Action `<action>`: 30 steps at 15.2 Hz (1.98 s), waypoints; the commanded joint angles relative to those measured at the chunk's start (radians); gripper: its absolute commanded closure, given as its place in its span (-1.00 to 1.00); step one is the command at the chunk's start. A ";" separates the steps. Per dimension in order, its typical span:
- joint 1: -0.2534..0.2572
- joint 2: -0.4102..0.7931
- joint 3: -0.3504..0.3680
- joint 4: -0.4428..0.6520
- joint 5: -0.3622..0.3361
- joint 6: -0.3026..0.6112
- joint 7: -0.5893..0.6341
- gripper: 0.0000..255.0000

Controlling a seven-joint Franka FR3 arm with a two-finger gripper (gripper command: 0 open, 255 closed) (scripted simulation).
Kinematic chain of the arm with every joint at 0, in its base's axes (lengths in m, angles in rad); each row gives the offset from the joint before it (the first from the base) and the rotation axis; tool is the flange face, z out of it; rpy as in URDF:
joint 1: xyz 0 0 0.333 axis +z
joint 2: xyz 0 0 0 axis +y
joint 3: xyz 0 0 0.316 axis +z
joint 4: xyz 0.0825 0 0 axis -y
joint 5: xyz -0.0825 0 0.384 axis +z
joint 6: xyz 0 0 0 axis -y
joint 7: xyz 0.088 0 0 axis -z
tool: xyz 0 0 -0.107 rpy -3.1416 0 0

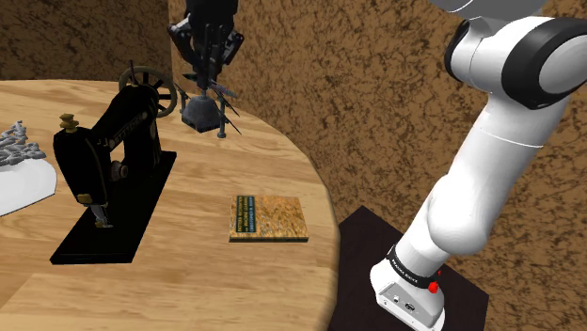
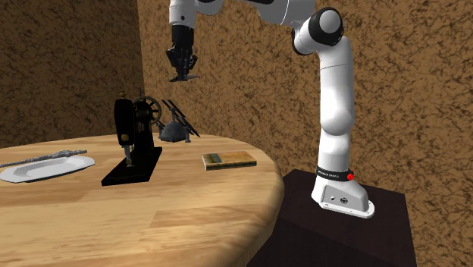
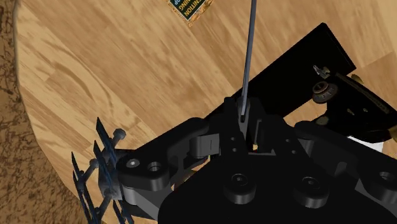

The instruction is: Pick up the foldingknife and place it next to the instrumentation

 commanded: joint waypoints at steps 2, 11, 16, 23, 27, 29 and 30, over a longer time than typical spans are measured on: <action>-0.051 -0.046 -0.035 -0.047 0.031 0.013 -0.081 1.00; -0.171 -0.102 -0.149 -0.109 0.076 0.037 -0.313 1.00; -0.228 -0.090 -0.209 -0.097 0.080 0.038 -0.430 1.00; -0.304 -0.026 -0.282 -0.021 0.075 0.026 -0.580 1.00; -0.345 0.034 -0.317 0.056 0.069 0.009 -0.660 1.00; -0.365 0.072 -0.333 0.107 0.065 -0.004 -0.698 1.00; -0.368 0.078 -0.336 0.115 0.064 -0.006 -0.703 1.00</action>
